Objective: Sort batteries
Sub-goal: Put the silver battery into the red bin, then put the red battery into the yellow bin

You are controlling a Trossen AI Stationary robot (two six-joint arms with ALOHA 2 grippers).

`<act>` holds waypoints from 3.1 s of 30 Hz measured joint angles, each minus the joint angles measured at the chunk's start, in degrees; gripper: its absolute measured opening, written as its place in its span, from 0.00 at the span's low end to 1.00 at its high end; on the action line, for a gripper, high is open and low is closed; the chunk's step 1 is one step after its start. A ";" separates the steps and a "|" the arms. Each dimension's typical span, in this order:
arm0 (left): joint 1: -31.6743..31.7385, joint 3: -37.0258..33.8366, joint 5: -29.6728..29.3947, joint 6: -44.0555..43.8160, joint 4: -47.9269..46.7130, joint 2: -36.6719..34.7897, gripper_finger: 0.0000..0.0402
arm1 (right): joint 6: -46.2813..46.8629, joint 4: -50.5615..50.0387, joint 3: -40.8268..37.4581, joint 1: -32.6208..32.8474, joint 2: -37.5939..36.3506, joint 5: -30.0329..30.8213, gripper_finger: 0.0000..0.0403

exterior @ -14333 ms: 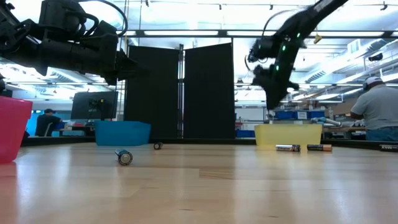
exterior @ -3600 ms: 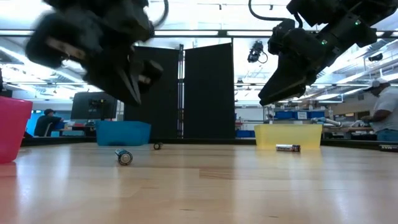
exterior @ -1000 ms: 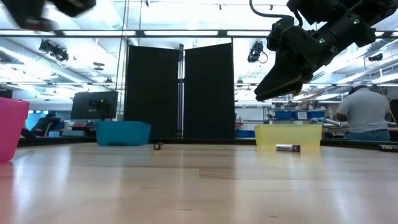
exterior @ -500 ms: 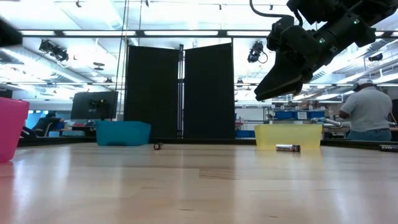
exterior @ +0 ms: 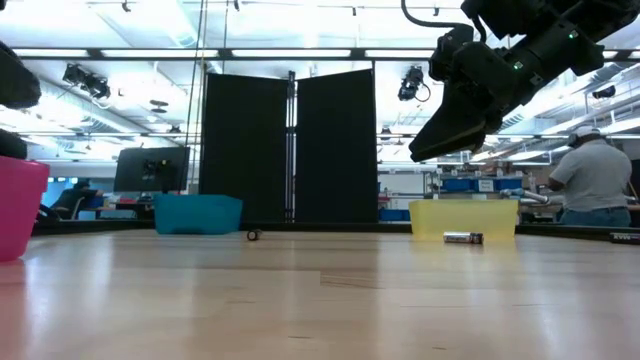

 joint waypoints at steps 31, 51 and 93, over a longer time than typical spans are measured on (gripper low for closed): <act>3.09 9.19 -9.19 10.58 -1.58 -0.10 0.13 | -2.77 -0.40 0.00 0.00 0.00 0.21 0.41; 38.02 -9.06 7.88 56.11 66.26 1.78 0.01 | -10.35 5.58 -0.03 -0.17 0.00 0.89 0.02; 45.13 -12.73 9.81 58.46 106.41 25.06 0.03 | -5.40 -72.26 8.36 -42.98 -0.04 -6.68 0.07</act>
